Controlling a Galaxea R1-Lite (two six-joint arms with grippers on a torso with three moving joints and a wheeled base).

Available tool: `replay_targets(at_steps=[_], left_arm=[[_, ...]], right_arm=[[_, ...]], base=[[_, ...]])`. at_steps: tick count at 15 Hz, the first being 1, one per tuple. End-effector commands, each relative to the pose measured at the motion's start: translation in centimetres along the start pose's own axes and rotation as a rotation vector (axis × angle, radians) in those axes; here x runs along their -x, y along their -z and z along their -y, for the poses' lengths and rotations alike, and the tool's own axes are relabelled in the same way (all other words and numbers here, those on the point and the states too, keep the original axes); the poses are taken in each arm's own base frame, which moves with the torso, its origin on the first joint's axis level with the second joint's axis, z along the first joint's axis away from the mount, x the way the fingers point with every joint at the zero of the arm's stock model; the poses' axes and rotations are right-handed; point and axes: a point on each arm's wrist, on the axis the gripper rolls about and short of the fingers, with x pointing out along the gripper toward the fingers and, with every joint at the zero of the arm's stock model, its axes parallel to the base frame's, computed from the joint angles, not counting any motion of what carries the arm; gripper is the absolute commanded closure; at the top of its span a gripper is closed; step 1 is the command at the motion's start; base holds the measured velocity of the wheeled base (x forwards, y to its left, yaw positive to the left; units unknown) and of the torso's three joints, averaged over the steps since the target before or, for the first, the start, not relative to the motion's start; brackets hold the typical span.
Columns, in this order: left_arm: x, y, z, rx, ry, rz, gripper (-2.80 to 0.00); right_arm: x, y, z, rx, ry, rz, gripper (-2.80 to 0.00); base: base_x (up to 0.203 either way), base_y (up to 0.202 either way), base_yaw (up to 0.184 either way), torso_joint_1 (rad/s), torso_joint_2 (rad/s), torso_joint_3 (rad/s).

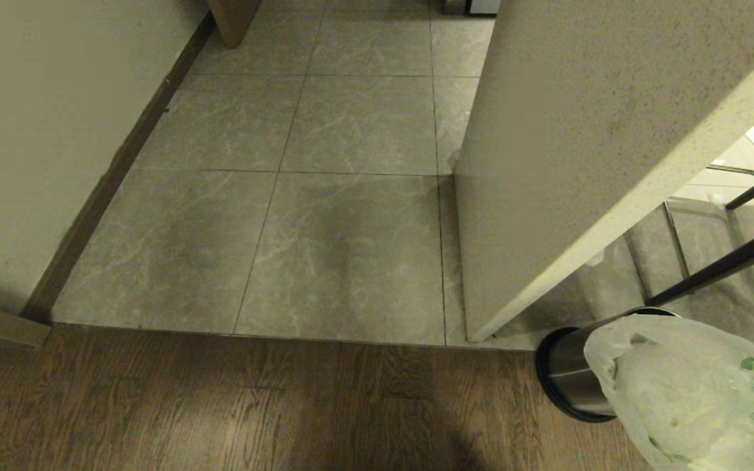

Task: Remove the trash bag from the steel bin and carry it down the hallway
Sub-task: Pick up the trash bag

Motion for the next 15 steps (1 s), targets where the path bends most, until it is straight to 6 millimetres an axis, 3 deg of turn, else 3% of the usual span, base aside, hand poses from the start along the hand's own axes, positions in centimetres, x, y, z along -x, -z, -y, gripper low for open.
replay_targets(at_steps=[1,15], left_arm=[[-0.01,0.05,0.00,0.001,-0.001,-0.002,0.00],[-0.01,0.05,0.00,0.000,-0.002,-0.001,0.00]], right_arm=[[-0.04,0.13,0.00,0.000,-0.001,-0.006,0.00],[-0.64,-0.08,0.00,0.000,0.008,-0.083,0.00]], base=[[0.000,0.000,0.000,0.000,0.00,0.000],[0.000,0.000,0.000,0.000,0.00,0.000]])
